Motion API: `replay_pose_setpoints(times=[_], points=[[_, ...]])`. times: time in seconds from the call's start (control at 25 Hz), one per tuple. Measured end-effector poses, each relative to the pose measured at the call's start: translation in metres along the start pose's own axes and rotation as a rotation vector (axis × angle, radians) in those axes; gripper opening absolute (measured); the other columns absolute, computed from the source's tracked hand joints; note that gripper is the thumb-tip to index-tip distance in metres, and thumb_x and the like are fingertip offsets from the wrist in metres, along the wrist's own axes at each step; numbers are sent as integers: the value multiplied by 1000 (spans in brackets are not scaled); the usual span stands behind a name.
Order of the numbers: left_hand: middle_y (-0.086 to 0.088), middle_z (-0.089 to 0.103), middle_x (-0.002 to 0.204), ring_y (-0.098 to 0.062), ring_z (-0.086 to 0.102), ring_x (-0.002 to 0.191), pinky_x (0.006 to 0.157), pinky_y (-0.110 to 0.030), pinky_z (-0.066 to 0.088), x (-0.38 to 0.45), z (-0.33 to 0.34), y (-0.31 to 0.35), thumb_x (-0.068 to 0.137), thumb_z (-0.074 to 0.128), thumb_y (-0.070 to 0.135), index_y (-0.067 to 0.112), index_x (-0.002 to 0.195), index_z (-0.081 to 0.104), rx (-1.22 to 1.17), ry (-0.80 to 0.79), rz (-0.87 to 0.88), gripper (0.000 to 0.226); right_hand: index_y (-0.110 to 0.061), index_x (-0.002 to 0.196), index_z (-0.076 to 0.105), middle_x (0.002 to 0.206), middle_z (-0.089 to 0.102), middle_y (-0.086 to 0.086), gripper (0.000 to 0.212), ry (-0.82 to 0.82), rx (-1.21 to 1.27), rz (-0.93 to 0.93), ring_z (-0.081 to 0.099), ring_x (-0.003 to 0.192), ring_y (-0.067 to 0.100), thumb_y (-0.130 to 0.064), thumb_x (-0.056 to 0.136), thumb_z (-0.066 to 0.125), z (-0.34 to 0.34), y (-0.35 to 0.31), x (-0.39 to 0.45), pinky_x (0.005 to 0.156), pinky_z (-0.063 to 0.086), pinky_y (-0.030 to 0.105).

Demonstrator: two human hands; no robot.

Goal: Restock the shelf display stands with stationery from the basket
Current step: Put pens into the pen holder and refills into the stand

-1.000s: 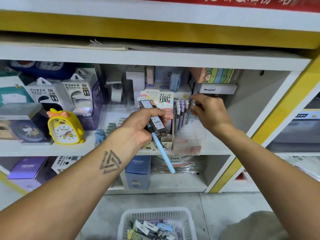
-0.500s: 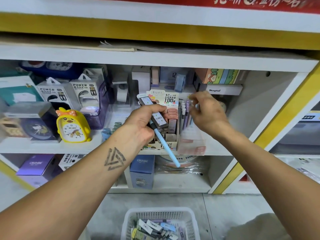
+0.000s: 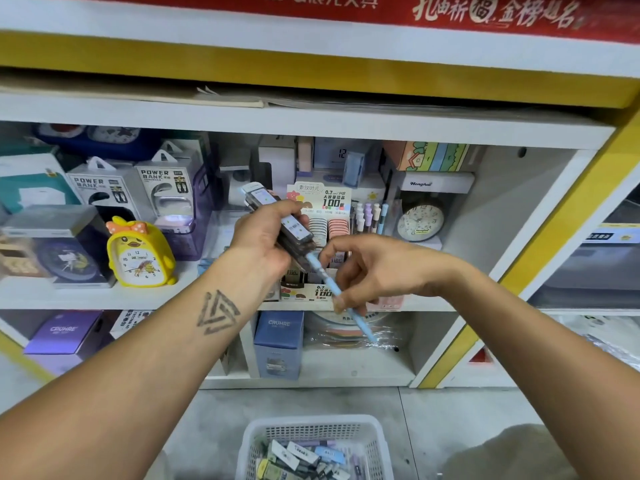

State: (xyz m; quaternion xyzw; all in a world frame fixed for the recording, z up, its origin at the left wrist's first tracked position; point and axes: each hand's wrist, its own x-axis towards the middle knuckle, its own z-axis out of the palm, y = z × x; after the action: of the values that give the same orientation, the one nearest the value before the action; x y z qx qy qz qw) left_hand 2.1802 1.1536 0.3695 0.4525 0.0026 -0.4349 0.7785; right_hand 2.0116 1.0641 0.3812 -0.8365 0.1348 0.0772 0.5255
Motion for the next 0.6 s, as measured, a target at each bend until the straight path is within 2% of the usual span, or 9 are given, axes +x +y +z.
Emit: replay_pose_setpoints(times=[0.04, 0.08, 0.16, 0.24, 0.32, 0.44, 0.6], points=[[-9, 62, 67, -19, 59, 57, 53, -28, 54, 1, -1, 2, 80, 67, -5, 6, 98, 60, -21, -2, 5, 22, -17, 134, 47, 87, 74, 24, 62, -3, -6, 6, 66, 65, 28, 4, 83, 75, -8, 2, -7, 53, 51, 30], [-10, 63, 68, -19, 60, 56, 54, -28, 55, 1, -1, 4, 80, 67, -6, 6, 99, 61, -32, -15, 4, 23, -21, 146, 38, 88, 74, 24, 77, 69, 11, -1, 68, 67, 29, 5, 83, 74, -17, 4, -13, 54, 53, 29], [-10, 64, 67, -20, 62, 55, 56, -28, 56, -4, 2, 2, 80, 66, -6, 5, 95, 61, -15, -73, -27, 20, -30, 156, 24, 84, 75, 20, 93, 371, 30, -34, 71, 69, 29, 4, 84, 73, -36, 9, -20, 60, 56, 30], [-11, 64, 67, -20, 62, 56, 57, -29, 56, -10, 7, -5, 81, 65, -5, 6, 88, 60, 27, -139, -85, 13, -29, 154, 29, 76, 74, 14, 82, 705, -45, -48, 72, 66, 24, 1, 89, 70, -51, 15, -21, 63, 59, 36], [-12, 65, 70, -22, 62, 59, 58, -29, 55, -15, 11, -12, 82, 63, -4, 6, 86, 60, 55, -185, -135, 11, -25, 146, 41, 74, 73, 9, 58, 930, -209, -29, 72, 69, 21, -7, 96, 64, -60, 24, -16, 70, 61, 42], [-15, 67, 74, -23, 64, 59, 57, -28, 55, -20, 16, -20, 82, 60, -3, 4, 90, 61, 104, -233, -170, 10, -16, 132, 60, 86, 73, 6, 32, 1032, -463, -22, 71, 80, 19, -13, 100, 57, -61, 37, -11, 80, 59, 38], [-20, 67, 86, -26, 69, 66, 57, -28, 57, -23, 16, -26, 81, 59, -4, 1, 97, 63, 151, -272, -199, 17, -11, 126, 67, 98, 73, 12, 28, 1002, -580, -58, 72, 89, 23, -11, 101, 56, -56, 48, -4, 85, 57, 37]])
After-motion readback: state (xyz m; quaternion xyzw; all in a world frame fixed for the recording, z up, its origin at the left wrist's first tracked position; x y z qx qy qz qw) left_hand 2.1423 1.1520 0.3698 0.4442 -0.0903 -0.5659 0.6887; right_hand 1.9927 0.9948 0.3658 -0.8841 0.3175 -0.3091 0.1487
